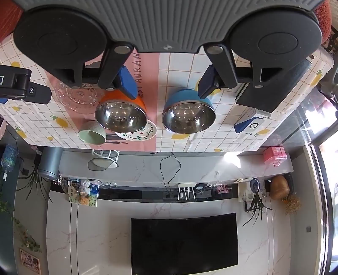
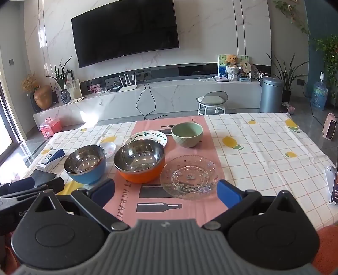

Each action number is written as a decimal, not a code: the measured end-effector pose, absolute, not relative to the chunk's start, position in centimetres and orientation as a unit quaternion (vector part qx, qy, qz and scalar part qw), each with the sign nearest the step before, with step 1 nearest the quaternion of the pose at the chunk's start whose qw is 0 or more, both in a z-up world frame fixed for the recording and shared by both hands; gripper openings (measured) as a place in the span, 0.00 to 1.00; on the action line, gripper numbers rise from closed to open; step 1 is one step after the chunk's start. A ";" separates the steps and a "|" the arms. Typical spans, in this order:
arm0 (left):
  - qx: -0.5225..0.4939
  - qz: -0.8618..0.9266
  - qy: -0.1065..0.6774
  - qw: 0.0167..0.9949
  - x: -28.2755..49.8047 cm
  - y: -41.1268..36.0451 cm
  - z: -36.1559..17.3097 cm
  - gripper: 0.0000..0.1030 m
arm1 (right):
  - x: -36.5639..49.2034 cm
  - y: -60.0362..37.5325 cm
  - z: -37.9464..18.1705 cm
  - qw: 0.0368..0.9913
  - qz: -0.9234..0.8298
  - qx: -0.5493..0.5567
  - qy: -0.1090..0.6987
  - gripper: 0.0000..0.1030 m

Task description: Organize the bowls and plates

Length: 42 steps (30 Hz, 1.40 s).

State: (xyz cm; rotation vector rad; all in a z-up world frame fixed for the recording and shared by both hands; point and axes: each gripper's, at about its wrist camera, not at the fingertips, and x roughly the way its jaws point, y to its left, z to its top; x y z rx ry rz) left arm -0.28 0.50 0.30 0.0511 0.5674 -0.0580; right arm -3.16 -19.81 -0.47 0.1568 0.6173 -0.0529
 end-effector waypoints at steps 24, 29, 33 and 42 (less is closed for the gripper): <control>0.019 -0.051 0.282 0.958 -0.5 0.3 0.0 0.69 | -3.0 -19.2 -1.0 0.946 -0.022 0.077 0.314 0.98; 0.011 -0.052 0.290 0.956 -0.5 0.5 -0.2 0.69 | -2.9 -19.2 -1.1 0.946 -0.023 0.077 0.314 0.98; 0.008 -0.055 0.294 0.954 -0.5 0.5 -0.3 0.69 | -3.0 -19.1 -1.1 0.946 -0.022 0.077 0.315 0.98; 0.008 -0.055 0.294 0.954 -0.5 0.4 -0.2 0.69 | -3.0 -19.0 -1.3 0.945 -0.021 0.077 0.317 0.98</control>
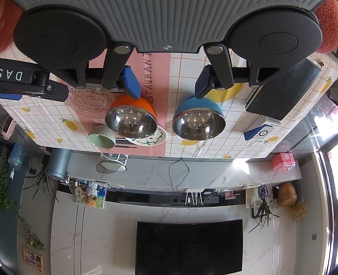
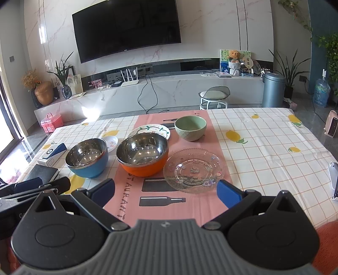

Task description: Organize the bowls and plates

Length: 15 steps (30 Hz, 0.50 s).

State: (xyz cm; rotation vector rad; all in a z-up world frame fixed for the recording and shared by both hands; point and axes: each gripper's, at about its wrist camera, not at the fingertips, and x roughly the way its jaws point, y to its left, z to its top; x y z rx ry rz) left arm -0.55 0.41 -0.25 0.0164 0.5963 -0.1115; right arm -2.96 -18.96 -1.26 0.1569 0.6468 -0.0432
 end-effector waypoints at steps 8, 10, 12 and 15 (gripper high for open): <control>0.007 -0.054 0.293 0.955 -0.6 0.4 -0.3 0.69 | -3.0 -19.0 -1.3 0.945 -0.021 0.077 0.317 0.98; 0.007 -0.054 0.293 0.955 -0.6 0.4 -0.3 0.69 | -3.0 -19.0 -1.3 0.945 -0.021 0.077 0.317 0.98; 0.007 -0.055 0.293 0.955 -0.6 0.4 -0.3 0.69 | -3.0 -18.9 -1.3 0.945 -0.021 0.077 0.317 0.98; 0.007 -0.054 0.293 0.954 -0.6 0.4 -0.3 0.69 | -3.0 -18.9 -1.3 0.945 -0.021 0.077 0.317 0.98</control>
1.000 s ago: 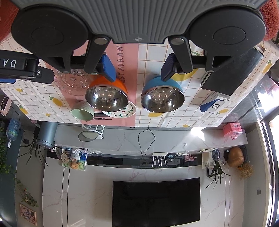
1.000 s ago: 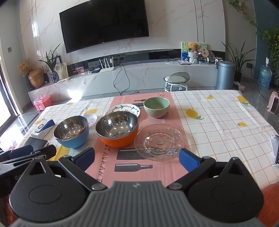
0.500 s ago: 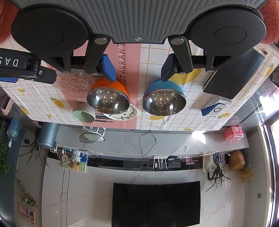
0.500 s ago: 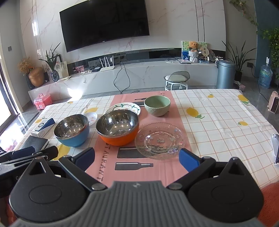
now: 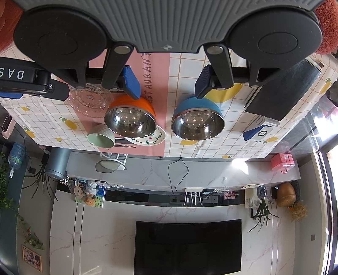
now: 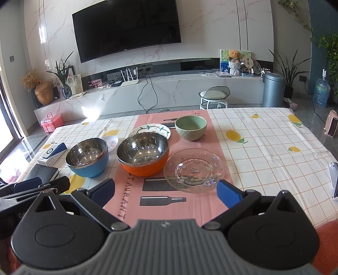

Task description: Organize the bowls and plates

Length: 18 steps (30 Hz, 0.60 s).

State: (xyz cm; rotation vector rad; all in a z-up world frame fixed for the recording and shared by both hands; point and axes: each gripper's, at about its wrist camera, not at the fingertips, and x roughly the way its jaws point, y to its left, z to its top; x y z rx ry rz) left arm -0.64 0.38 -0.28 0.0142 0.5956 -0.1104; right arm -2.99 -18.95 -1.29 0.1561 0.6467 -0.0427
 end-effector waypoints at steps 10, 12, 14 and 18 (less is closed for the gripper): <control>0.006 -0.054 0.293 0.955 -0.7 0.4 -0.3 0.69 | -3.0 -18.9 -1.3 0.945 -0.021 0.076 0.317 0.98; 0.006 -0.054 0.293 0.955 -0.6 0.4 -0.3 0.69 | -3.0 -18.9 -1.3 0.945 -0.021 0.077 0.317 0.98; 0.006 -0.055 0.293 0.955 -0.7 0.5 -0.2 0.69 | -3.0 -18.9 -1.3 0.945 -0.021 0.077 0.317 0.98; 0.005 -0.055 0.294 0.954 -0.7 0.5 -0.2 0.69 | -3.0 -18.9 -1.3 0.945 -0.021 0.077 0.319 0.98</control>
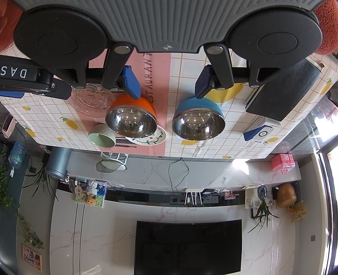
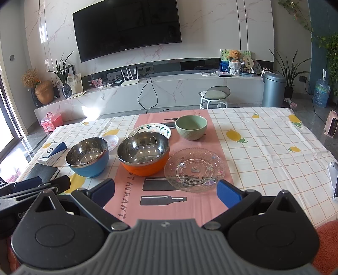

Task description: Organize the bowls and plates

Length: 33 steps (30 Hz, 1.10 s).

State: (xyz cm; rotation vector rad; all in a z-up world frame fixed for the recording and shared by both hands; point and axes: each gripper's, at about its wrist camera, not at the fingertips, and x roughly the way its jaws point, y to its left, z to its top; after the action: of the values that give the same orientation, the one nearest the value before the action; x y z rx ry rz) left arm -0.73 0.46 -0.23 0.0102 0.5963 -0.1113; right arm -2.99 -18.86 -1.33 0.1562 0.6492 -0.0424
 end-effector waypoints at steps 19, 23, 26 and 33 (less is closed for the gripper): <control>-0.038 -0.064 0.315 0.946 3.0 2.7 -0.6 0.55 | 0.2 -17.9 -2.2 0.951 0.008 0.047 0.304 0.93; -0.076 -0.089 0.333 0.936 4.9 3.0 -0.8 0.46 | 2.1 -17.6 -2.4 0.951 0.012 0.042 0.307 0.81; -0.095 -0.090 0.338 0.932 6.1 2.8 -1.2 0.42 | 3.5 -17.6 -2.7 0.949 0.016 0.044 0.311 0.79; -0.125 -0.065 0.350 0.926 8.7 2.1 -2.0 0.51 | 7.4 -18.1 -3.8 0.940 0.018 0.062 0.335 0.74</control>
State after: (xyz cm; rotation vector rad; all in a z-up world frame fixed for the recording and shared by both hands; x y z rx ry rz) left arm 8.74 2.06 -2.00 -0.2573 0.7178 -0.1328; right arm 7.36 -18.14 -3.83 0.1273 0.6842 0.0357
